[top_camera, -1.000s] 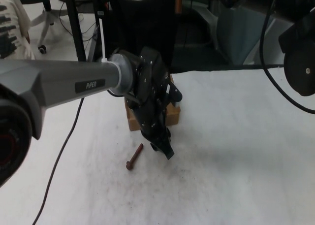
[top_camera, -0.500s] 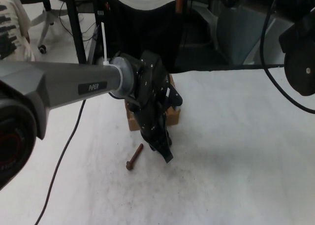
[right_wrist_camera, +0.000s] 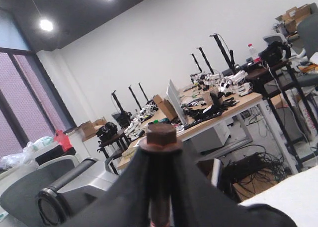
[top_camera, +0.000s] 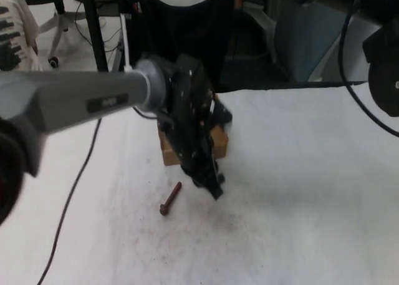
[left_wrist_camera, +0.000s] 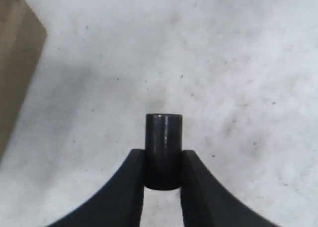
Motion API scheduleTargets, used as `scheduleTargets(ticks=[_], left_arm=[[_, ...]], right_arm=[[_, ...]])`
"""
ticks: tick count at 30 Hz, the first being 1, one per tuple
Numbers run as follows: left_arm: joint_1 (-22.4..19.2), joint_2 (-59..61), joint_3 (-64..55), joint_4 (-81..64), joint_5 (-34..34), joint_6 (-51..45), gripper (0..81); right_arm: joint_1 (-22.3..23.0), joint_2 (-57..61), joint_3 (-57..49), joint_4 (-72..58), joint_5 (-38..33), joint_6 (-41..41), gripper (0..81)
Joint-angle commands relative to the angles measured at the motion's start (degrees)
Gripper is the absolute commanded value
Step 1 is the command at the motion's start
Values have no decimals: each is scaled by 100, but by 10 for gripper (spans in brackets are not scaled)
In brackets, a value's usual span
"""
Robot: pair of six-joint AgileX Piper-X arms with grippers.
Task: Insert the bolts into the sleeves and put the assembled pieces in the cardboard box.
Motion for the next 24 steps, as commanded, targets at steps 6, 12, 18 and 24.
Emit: scheduleTargets(ticks=[6,12,18,24], left_arm=[[263,-1136,119,26,687,-648,2],[543,-2032,377,-53,1365,-1092,2],[818,-3128,978,-919,2195,-1982,2],[916,-4124,2356,-2878,2575,-3435,2]], right_arm=[[-432,-59,-28,-650,-2,540,8],[-553,-59,-28,-637,-2,537,8],[-553,-59,-28,-637,-2,537,8],[-485,-59,-28,-637,-2,593,8]])
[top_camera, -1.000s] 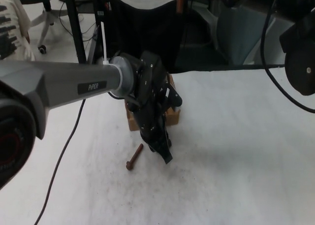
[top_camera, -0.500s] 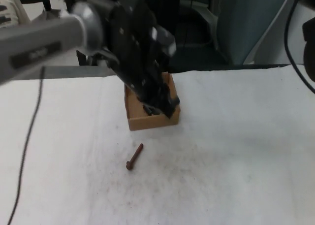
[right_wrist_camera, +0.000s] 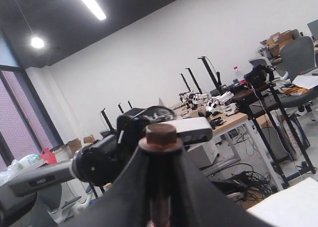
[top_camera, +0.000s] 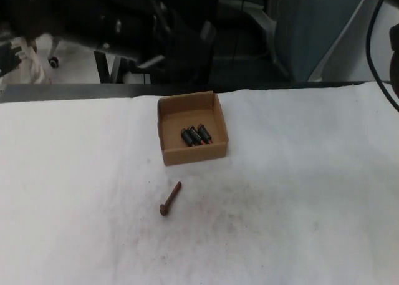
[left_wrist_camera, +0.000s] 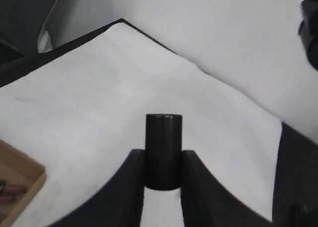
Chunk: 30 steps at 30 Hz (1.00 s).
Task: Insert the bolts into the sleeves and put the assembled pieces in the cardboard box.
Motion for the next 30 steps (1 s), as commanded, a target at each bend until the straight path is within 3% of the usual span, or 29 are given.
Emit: scheduleTargets(ticks=[1,6,9,12,16,23,30], left_arm=[[20,-588,1023,-1473,196,-1016,2],[20,-1031,2747,-4630,160,-2998,2],[20,-1033,3774,-7072,-291,-4470,2],[20,-1010,4420,-8607,-684,-5046,2],[20,-1012,4658,-8791,-232,-4979,2],[20,-1012,4535,-8791,370,-3881,2],[20,-1012,4537,-8791,521,-3355,2]], right_arm=[[40,-59,-28,-52,-2,54,8],[226,-59,-28,-52,-2,67,8],[317,-32,-6,34,17,67,8],[446,-28,22,232,159,-23,8],[744,-28,19,736,144,-423,8],[1242,-28,19,2388,169,-1589,8],[1267,-28,19,1964,169,-1226,8]])
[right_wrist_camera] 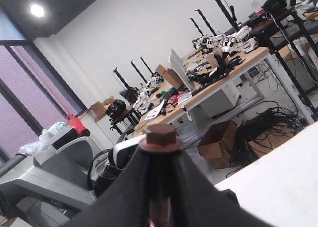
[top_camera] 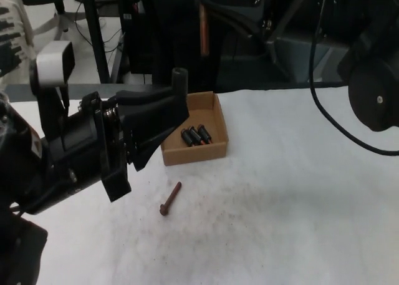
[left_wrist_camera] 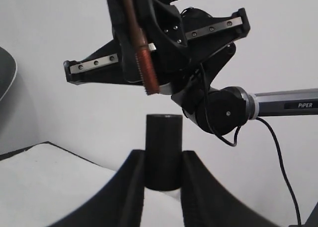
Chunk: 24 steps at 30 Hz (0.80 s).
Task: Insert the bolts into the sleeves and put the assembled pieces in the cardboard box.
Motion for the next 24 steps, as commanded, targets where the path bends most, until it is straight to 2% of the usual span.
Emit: scheduleTargets(ticks=[1,6,18,24], left_arm=[[14,-66,-63,-108,128,278,2],[14,-66,-63,-108,149,277,2],[14,-66,-63,-108,149,277,2],[14,-66,-63,-108,149,277,2]], right_arm=[[13,-28,-21,-418,93,294,8],[13,-28,-32,-676,405,487,8],[447,-28,-32,-689,451,343,8],[512,-28,-32,-689,441,332,8]])
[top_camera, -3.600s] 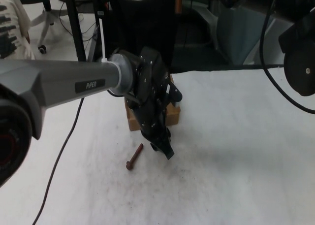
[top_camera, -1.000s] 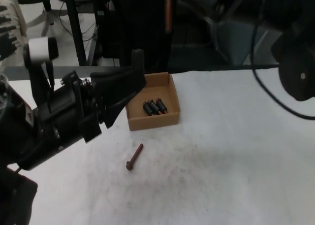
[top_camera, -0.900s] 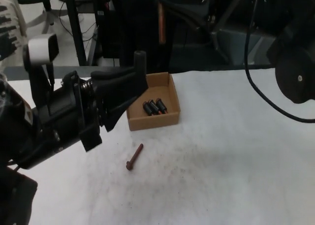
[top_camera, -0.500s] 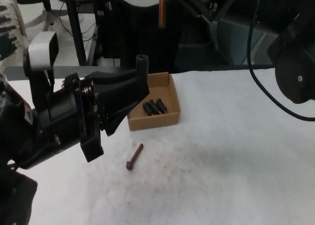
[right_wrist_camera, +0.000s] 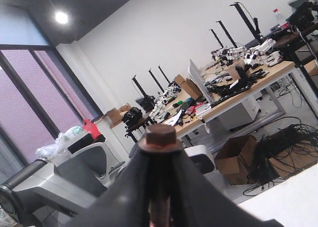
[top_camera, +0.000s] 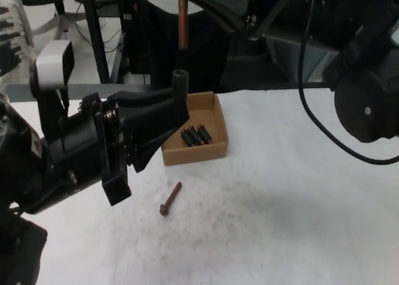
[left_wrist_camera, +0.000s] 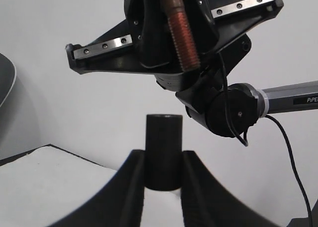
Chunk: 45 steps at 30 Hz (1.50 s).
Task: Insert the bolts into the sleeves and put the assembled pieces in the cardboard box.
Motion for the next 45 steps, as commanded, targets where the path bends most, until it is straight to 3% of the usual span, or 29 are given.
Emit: scheduleTargets(ticks=[1,20,45], left_arm=[[14,-66,-63,-108,64,22,2],[14,-66,-63,-108,166,1,2],[14,-66,-63,-108,-49,1,2]], right_arm=[[5,-28,-41,-72,39,-87,8],[5,-28,-28,618,5,-769,8],[5,-28,-28,617,-129,-814,8]])
